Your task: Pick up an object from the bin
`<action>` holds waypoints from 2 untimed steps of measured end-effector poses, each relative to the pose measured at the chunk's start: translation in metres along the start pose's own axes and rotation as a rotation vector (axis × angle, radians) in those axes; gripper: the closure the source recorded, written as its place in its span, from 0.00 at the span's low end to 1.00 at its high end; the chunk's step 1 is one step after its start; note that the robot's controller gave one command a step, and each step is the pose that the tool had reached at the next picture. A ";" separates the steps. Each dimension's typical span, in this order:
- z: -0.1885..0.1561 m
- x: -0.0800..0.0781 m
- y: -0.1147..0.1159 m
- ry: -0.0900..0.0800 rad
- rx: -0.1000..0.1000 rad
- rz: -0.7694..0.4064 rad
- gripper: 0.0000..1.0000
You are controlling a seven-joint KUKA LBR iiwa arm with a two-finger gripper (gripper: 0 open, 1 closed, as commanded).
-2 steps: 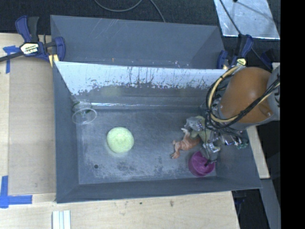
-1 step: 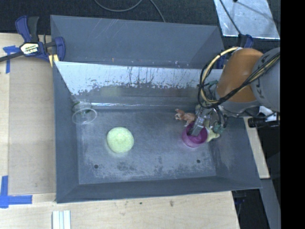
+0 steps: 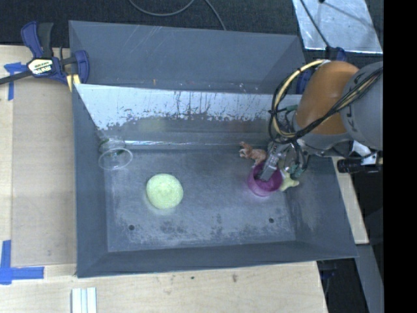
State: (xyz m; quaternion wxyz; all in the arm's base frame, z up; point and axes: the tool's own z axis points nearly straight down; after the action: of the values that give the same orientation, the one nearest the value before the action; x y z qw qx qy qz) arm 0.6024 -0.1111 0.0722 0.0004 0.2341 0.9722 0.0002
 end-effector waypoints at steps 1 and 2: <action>-0.002 -0.006 0.004 0.000 0.000 0.007 1.00; -0.008 -0.005 0.003 0.000 0.000 -0.024 1.00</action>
Offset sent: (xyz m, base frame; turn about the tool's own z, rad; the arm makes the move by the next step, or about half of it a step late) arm 0.0001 0.0001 0.0276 0.0000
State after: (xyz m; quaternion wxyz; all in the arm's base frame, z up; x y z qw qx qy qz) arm 0.6084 -0.1103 0.0805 0.0006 0.2222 0.9750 0.0002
